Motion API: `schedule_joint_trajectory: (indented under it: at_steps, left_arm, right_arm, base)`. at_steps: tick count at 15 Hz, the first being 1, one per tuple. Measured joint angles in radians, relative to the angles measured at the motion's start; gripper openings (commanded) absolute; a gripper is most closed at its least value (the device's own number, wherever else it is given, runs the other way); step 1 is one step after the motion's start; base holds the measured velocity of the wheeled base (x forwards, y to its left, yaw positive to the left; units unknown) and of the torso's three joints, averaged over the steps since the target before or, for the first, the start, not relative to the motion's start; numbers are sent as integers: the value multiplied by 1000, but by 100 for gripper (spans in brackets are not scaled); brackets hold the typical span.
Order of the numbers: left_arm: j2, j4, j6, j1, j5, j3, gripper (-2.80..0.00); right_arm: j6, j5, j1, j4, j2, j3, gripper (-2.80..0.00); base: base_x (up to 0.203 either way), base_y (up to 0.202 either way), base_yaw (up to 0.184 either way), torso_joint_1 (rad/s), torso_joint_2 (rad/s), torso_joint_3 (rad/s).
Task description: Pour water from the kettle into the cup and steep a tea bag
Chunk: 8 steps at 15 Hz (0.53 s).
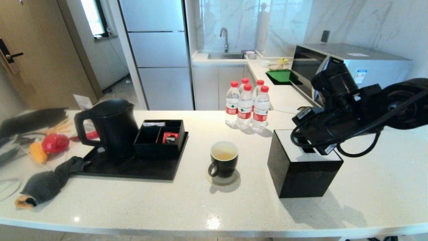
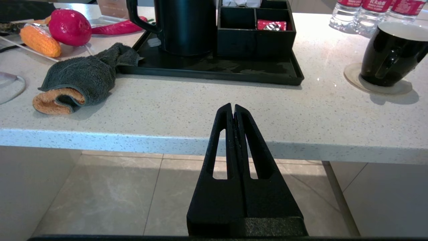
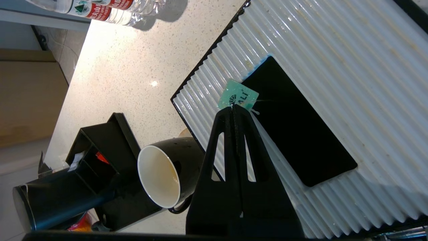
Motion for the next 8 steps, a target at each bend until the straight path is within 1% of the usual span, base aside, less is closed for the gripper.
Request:
schedule_joint_trajectory:
  at_steps: [8]
  left_arm:
    - [0, 1, 1, 0, 0, 0, -280]
  right_arm:
    - [-1, -5, -1, 20, 7, 3, -280]
  base:
    - [0, 0, 0, 0, 0, 0]
